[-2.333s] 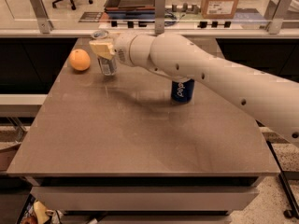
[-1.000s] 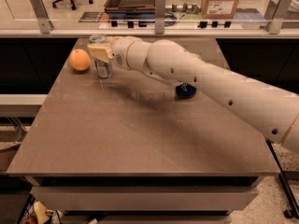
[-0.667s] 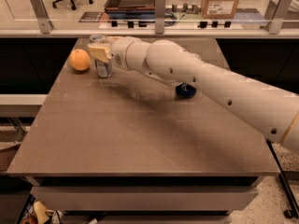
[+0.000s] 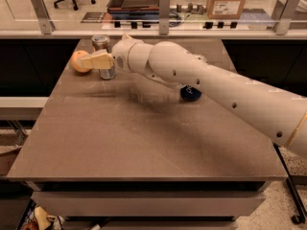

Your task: Move redbull can near orange

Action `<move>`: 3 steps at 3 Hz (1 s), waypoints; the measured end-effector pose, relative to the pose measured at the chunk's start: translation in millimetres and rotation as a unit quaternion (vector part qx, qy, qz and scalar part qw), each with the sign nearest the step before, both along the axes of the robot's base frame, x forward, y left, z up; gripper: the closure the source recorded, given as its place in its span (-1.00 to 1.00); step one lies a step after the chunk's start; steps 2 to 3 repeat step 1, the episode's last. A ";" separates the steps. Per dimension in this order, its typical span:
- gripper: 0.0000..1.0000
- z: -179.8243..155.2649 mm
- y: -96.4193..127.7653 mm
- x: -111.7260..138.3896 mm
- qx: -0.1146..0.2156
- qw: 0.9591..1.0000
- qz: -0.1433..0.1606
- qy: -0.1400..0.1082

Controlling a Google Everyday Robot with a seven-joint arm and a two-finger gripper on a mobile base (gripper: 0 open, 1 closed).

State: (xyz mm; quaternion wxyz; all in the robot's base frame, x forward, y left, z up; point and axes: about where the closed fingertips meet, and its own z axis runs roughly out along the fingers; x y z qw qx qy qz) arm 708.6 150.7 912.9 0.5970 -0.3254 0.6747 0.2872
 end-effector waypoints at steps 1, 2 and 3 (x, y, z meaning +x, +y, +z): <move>-1.00 0.0 0.1 0.0 0.000 1.000 0.000 0.000; -1.00 0.0 0.1 0.0 0.000 1.000 0.000 0.000; -1.00 0.0 0.1 0.0 0.000 1.000 0.000 0.000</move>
Offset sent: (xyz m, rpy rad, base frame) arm 0.0000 0.0000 0.0000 0.0000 0.0000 0.0000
